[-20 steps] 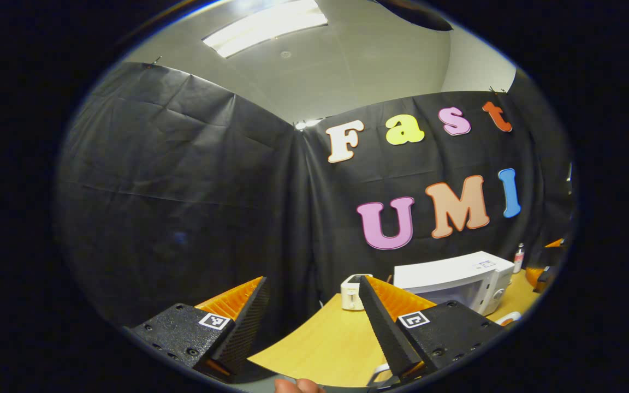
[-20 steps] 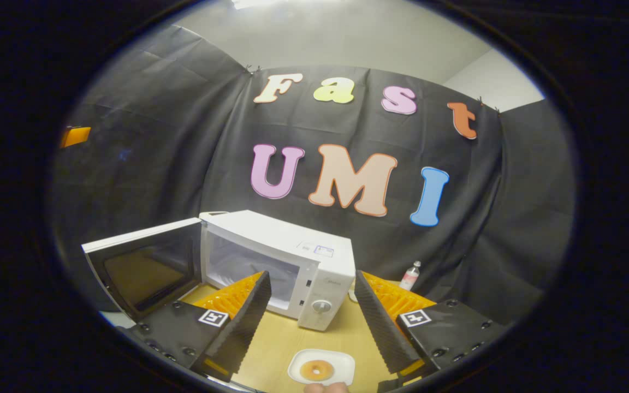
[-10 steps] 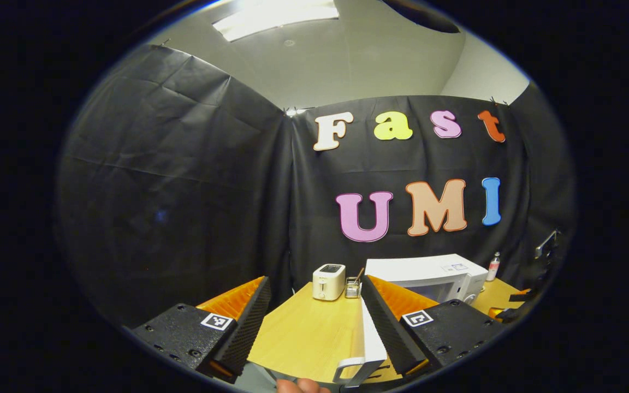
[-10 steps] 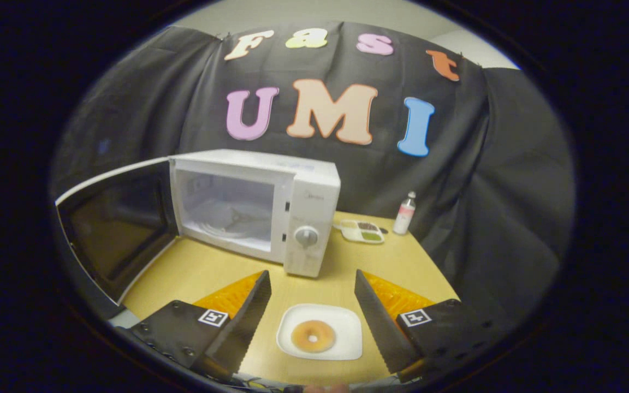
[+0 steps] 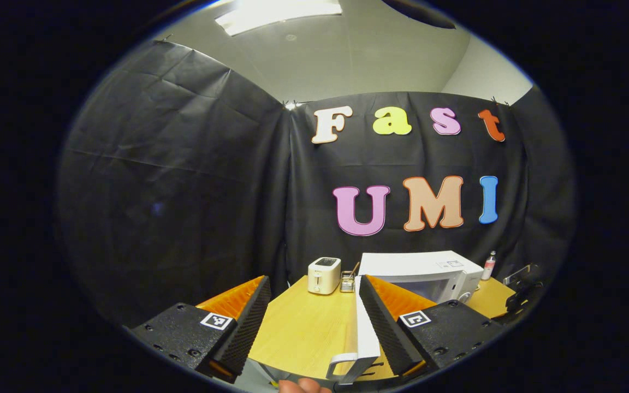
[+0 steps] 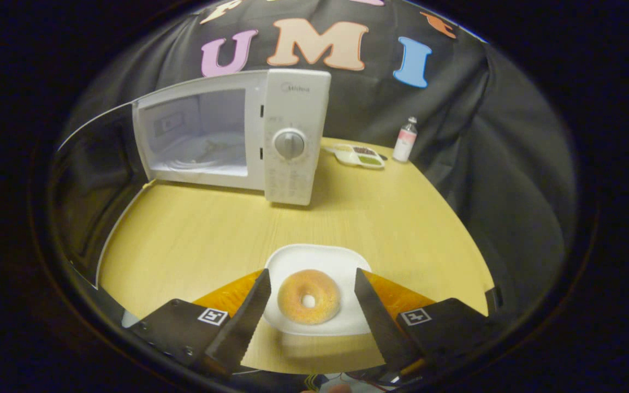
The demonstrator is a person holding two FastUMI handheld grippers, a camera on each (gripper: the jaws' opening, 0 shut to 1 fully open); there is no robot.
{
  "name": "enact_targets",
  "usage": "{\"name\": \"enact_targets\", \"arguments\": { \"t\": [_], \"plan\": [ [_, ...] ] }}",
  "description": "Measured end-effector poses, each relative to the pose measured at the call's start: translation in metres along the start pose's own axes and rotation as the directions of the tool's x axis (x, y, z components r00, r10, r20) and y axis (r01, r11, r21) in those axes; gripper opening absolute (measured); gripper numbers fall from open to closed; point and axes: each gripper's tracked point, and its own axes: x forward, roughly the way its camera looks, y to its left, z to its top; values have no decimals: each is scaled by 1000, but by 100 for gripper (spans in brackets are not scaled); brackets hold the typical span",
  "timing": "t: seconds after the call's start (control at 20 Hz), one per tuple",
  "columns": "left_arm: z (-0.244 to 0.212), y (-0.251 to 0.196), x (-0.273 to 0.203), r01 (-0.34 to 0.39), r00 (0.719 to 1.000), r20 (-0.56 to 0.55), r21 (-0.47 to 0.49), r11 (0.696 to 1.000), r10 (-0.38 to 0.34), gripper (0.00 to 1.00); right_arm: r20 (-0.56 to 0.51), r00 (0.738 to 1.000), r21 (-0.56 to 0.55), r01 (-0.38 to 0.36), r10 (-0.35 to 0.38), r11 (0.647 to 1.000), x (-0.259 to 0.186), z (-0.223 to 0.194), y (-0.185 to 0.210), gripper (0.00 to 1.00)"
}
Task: Open the microwave oven with the left hand, put the food in, and close the microwave oven.
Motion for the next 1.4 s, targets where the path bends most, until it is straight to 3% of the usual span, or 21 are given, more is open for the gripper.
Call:
{"name": "enact_targets", "arguments": {
  "t": [0.45,0.5,0.7,0.75,0.85,1.1,1.15,1.4],
  "plan": [
    [-19,-5,4,16,999,-48,-5,1000,-17,95,-105,994,-19,16,-17,1000,11,-35,6,96],
    [-21,-4,4,15,999,-52,-5,1000,-15,96,-110,994,-21,18,-20,1000,11,-36,5,87],
    [-28,-1,8,10,997,-70,-10,1000,-11,96,-124,992,-32,27,-31,999,16,-37,6,74],
    [-28,-1,9,11,997,-73,-17,1000,-12,96,-123,991,-40,38,-43,998,16,-37,3,79],
    [-31,-1,13,13,997,-80,-23,1000,-15,96,-135,990,-26,40,-43,999,17,-37,4,62],
    [-34,-1,18,18,996,-83,-10,1000,-19,96,-139,990,122,4,14,993,15,-26,11,62],
    [-37,-2,18,21,996,-87,-5,1000,-22,96,-134,991,156,-10,32,988,15,-22,15,67],
    [-40,-10,26,50,994,-96,-4,999,-50,95,-77,986,332,-115,148,936,14,17,51,67]
  ]
}}
